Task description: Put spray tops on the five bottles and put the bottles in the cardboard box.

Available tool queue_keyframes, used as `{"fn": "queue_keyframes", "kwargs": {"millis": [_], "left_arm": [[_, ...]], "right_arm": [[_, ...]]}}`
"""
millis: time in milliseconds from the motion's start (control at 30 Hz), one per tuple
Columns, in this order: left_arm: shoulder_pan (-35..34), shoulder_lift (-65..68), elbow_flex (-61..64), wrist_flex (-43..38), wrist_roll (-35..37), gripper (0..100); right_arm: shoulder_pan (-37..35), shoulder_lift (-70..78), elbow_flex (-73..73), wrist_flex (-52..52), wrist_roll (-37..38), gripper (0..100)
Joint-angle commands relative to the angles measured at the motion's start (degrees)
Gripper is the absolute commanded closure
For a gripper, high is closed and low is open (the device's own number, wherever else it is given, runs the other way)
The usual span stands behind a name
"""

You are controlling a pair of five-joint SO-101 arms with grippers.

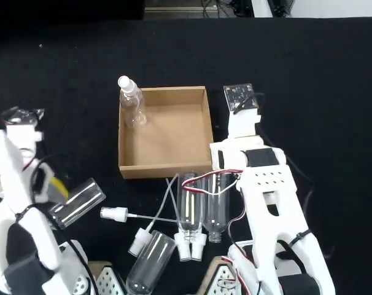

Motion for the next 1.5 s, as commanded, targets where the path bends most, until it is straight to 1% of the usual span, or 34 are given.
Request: {"fn": "queue_keyframes", "kwargs": {"millis": [0, 67, 200, 300, 433, 533, 700, 800, 967, 1100, 1200, 1300, 1467], "left_arm": [[-7.1, -0.4, 0.1, -3.6, -23.1, 76], [-10.1, -1.1, 4.3, -6.2, -27.1, 76], [-15.8, -1.1, 8.9, -8.9, -35.5, 76], [-18.0, -1.1, 12.0, -14.6, -40.3, 76], [-18.7, -1.0, 17.1, -26.7, -39.8, 76], [-18.3, -1.1, 21.5, -33.1, -37.9, 76], [-18.7, -1.0, 21.6, -43.5, -30.2, 76], [-18.2, -0.4, 20.1, -47.3, -22.8, 76], [-11.7, -0.4, 19.0, -45.5, -8.2, 76], [-6.1, -0.8, 19.0, -46.0, 4.3, 76], [-2.7, -0.4, 16.4, -46.0, 12.3, 76], [-1.3, -0.4, 13.1, -46.0, 17.4, 76], [-1.8, -1.1, 10.2, -44.1, 22.2, 75]], "right_arm": [[1.5, -2.6, -3.4, -0.1, 0.4, 87.8], [1.5, -2.7, -3.4, -0.1, 0.4, 87.8], [1.5, -2.6, -3.4, -0.2, 0.4, 87.8], [1.5, -2.6, -3.5, -0.2, 0.4, 87.8], [1.5, -2.6, -3.5, -0.2, 0.4, 87.8], [1.5, -2.6, -3.5, -0.2, 0.4, 87.8], [1.5, -2.5, -3.5, -0.2, 0.4, 87.8], [1.5, -2.5, -3.5, -0.2, 0.4, 87.8], [1.5, -2.5, -3.4, -1.0, 0.4, 87.8], [1.5, -2.5, -3.2, -0.9, 0.4, 87.8], [1.5, -2.6, -2.9, -1.0, 0.4, 87.8], [1.5, -2.6, -2.8, -1.0, 0.4, 87.8], [1.5, -2.6, -2.8, -1.0, 0.4, 87.8]]}}
